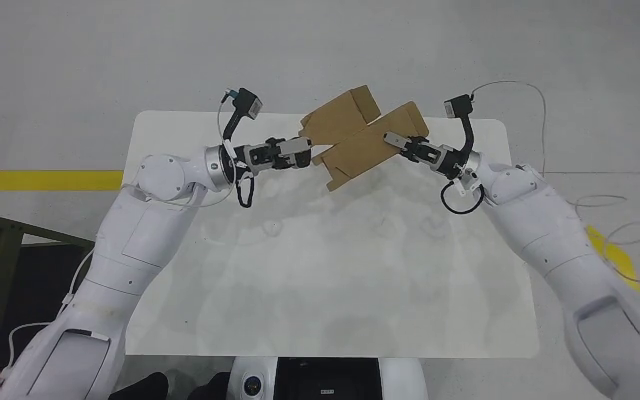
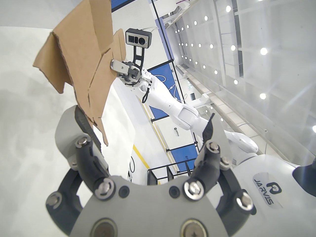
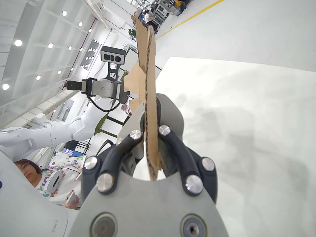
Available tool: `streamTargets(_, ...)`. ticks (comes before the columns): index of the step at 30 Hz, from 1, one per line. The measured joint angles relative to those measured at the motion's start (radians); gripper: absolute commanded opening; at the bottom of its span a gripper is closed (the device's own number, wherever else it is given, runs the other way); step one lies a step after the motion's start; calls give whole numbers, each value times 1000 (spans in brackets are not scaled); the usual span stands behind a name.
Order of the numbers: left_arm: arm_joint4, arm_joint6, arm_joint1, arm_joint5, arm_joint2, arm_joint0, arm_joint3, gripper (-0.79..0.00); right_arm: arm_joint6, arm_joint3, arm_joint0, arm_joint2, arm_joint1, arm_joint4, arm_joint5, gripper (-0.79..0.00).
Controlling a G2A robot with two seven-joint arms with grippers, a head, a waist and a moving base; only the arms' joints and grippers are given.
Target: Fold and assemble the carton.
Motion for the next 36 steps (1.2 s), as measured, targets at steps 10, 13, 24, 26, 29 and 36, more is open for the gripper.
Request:
streamTargets(10, -6, 9, 0, -1, -28, 7, -20, 0, 39, -3, -9, 25, -18, -27, -1, -785)
streamTargets(13, -7, 21, -2, 1, -35, 2, -3, 0, 56, -11, -11, 32, -22, -25, -1, -785)
streamTargets(24, 17, 55, -8, 8, -41, -2, 31, 0, 101, -36, -20, 63, -37, -30, -1, -785)
streamTargets(26, 20, 57, -9, 11, -40, -1, 33, 0, 104, -35, -22, 69, -39, -32, -2, -785)
streamTargets(29, 25, 58, -11, 16, -39, -1, 38, 0, 110, -34, -25, 78, -42, -35, 0, -785)
streamTargets(36, 34, 61, -14, 28, -40, 1, 49, -243, 122, -29, -34, 98, -49, -42, 1, -785)
